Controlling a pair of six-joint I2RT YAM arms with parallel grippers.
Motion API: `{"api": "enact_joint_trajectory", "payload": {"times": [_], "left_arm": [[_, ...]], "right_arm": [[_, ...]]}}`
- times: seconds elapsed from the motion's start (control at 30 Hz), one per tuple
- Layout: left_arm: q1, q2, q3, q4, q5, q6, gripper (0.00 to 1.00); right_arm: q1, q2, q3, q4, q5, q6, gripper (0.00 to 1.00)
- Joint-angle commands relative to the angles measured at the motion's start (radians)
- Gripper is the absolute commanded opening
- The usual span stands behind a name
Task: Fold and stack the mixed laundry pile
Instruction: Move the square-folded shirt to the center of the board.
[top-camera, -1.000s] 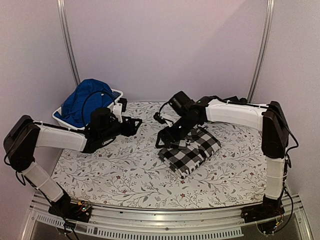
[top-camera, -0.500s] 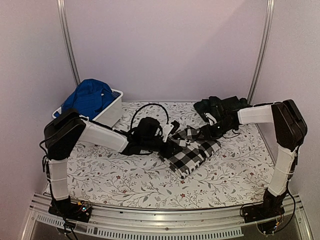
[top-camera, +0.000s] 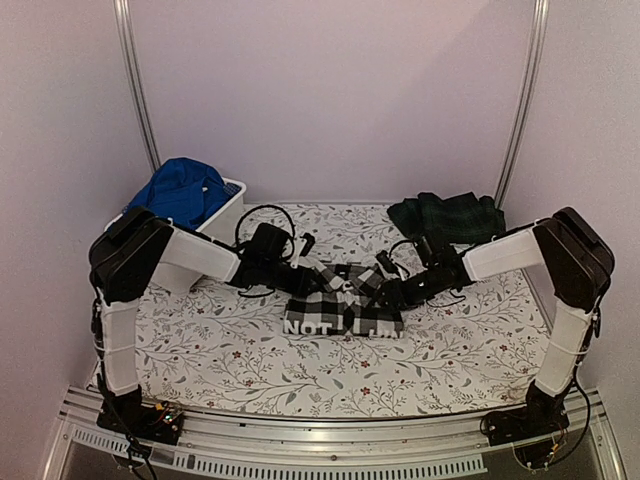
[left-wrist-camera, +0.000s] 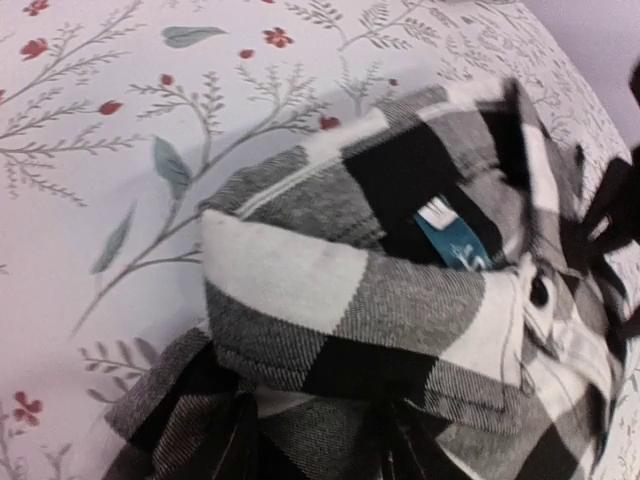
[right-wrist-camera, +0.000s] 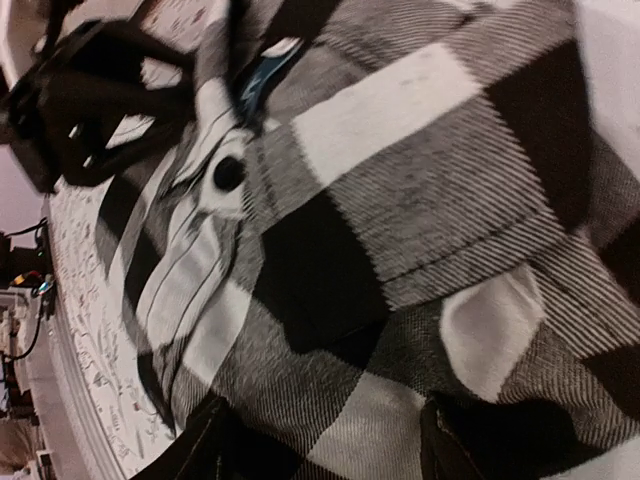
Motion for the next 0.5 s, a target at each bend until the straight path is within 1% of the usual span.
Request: {"api": "enact_joint_trajectory", "payload": {"times": [0.0, 0.03, 0.1, 0.2, 0.3, 0.37, 0.47], "left_arm": [[0.099, -0.017, 0.015, -0.144, -0.109, 0.049, 0.42], [0.109, -0.045, 0.008, -0.143, -0.123, 0.063, 0.43], [0.111, -0.124, -0.025, -0.11, -0.115, 0.115, 0.46], [0.092, -0.239, -0.086, -0.061, -0.099, 0.165, 0.48], [0.057, -0.316, -0.126, -0.048, -0.105, 0.215, 0.49], [0.019, -0.34, -0.144, -0.049, -0.101, 0.261, 0.5], [-0.102, -0.343, -0.156, -0.043, -0.11, 0.376, 0.51]], "right_arm": [[0.133, -0.029, -0.045, 0.058, -0.189, 0.169, 0.63], [0.132, -0.043, -0.054, 0.073, -0.186, 0.188, 0.63], [0.117, -0.082, -0.051, 0.052, -0.107, 0.201, 0.64], [0.041, -0.117, -0.036, 0.008, -0.061, 0.169, 0.61], [0.007, -0.161, -0.028, -0.008, -0.019, 0.133, 0.6], [-0.007, -0.192, -0.028, -0.011, 0.001, 0.117, 0.58], [-0.045, -0.167, -0.024, -0.024, -0.05, 0.106, 0.55]]}}
